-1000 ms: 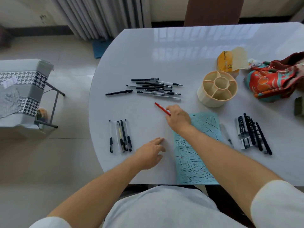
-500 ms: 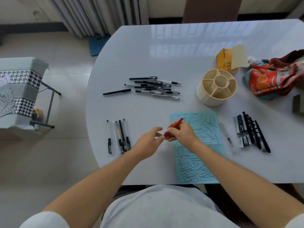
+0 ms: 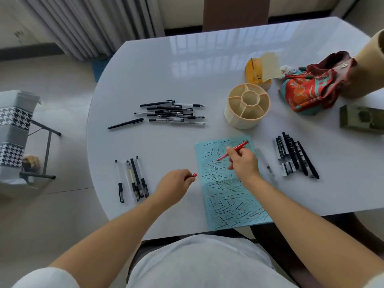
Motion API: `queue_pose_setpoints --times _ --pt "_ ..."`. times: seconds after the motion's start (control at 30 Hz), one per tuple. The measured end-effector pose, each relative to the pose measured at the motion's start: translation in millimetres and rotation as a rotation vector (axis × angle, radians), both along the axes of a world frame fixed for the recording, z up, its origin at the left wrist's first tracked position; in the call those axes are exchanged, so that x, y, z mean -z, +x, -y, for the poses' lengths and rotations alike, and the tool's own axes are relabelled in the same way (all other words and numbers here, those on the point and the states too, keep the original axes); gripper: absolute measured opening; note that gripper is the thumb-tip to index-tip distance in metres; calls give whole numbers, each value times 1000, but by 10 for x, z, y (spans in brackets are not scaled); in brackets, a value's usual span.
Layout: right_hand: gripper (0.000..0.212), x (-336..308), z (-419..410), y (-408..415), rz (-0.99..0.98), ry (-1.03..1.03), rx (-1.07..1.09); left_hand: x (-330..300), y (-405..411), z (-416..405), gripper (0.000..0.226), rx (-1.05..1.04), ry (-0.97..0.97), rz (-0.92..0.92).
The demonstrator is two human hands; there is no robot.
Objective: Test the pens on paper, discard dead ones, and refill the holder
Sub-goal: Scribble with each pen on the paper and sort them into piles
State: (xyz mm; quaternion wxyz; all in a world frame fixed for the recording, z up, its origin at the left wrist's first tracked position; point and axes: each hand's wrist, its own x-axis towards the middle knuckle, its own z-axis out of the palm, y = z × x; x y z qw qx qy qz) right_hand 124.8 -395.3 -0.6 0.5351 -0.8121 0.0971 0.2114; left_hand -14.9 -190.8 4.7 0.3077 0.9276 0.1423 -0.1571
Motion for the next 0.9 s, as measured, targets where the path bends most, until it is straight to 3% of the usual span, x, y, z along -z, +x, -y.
queue_pose_setpoints --times 0.13,0.23,0.37,0.6,0.9 --pt "9 0 -131 15 -64 149 -56 -36 90 148 18 72 -21 99" --pt "9 16 -288 -35 -47 160 -86 -62 186 262 20 184 -2 124" --pt "9 -9 -450 -62 74 57 -207 -24 236 291 22 310 26 74" --pt "12 -15 -521 -13 272 -173 -424 13 247 257 22 313 35 89" --pt "10 -53 -456 102 246 -99 -307 10 253 257 26 299 27 43"
